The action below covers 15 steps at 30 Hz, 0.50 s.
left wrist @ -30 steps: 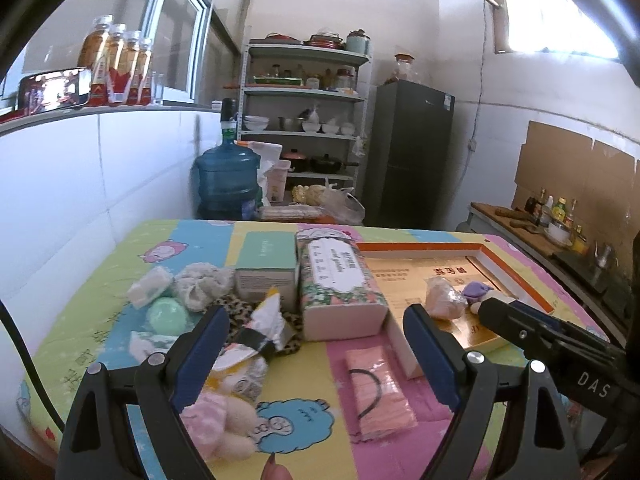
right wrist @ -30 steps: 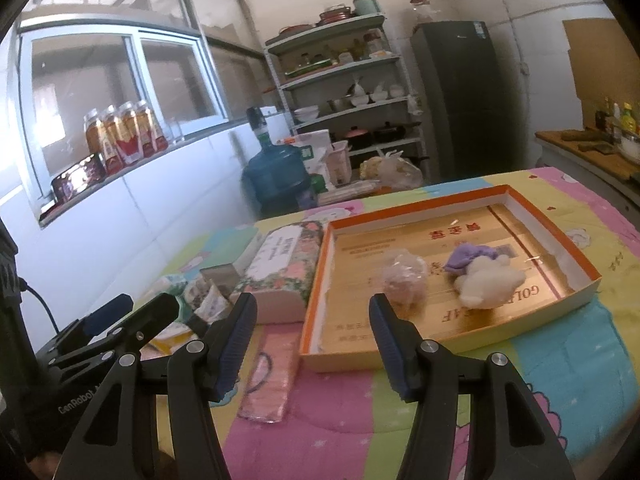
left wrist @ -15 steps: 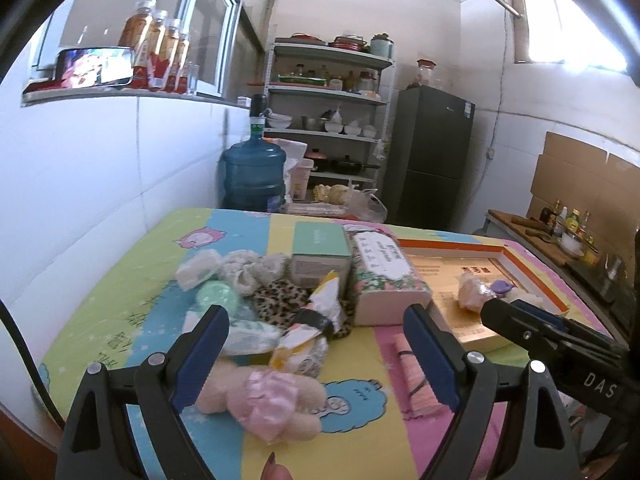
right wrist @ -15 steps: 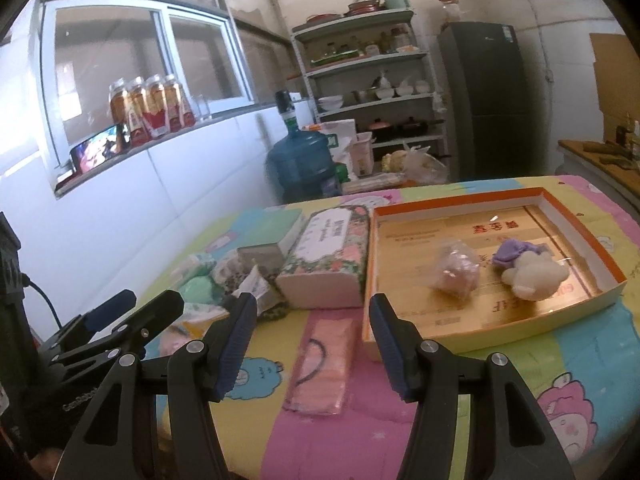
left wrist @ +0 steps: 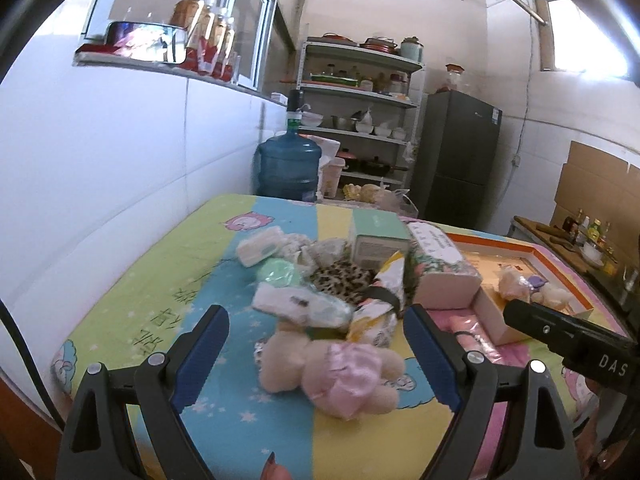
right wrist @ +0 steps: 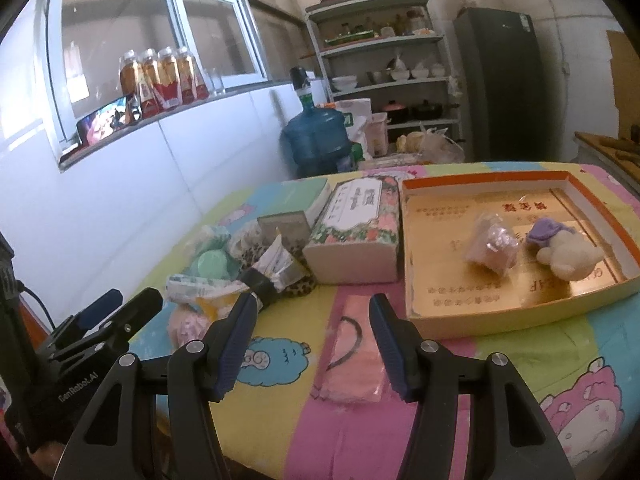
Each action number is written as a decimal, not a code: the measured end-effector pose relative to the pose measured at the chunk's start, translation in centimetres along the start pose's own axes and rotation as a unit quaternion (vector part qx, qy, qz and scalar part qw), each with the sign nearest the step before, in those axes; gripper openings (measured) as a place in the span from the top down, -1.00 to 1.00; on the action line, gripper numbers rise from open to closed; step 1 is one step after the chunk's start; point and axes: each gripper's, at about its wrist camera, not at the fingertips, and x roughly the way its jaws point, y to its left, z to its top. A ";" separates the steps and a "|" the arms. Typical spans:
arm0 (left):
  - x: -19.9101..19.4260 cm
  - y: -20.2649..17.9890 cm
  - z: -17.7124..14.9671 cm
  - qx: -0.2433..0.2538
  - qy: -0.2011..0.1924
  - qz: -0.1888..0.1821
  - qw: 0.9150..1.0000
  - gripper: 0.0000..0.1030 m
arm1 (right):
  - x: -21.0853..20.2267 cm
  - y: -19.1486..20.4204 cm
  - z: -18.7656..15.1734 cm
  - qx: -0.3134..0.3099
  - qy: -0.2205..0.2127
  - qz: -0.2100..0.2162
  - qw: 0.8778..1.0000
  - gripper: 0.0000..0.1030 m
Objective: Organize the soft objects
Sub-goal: 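Withdraw both open tools from the box back toward the pile, then grasp the beige teddy bear with the left tool and lift it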
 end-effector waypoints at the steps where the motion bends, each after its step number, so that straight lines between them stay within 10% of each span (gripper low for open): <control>1: 0.0 0.2 -0.2 -0.001 0.000 0.002 1.000 -0.73 | 0.2 0.1 -0.1 0.000 0.003 0.001 1.000 -0.17; 15: 1.6 2.0 -2.0 -0.015 0.026 -0.003 1.000 -0.73 | 2.8 1.4 -0.9 -0.007 0.032 0.012 0.999 -0.17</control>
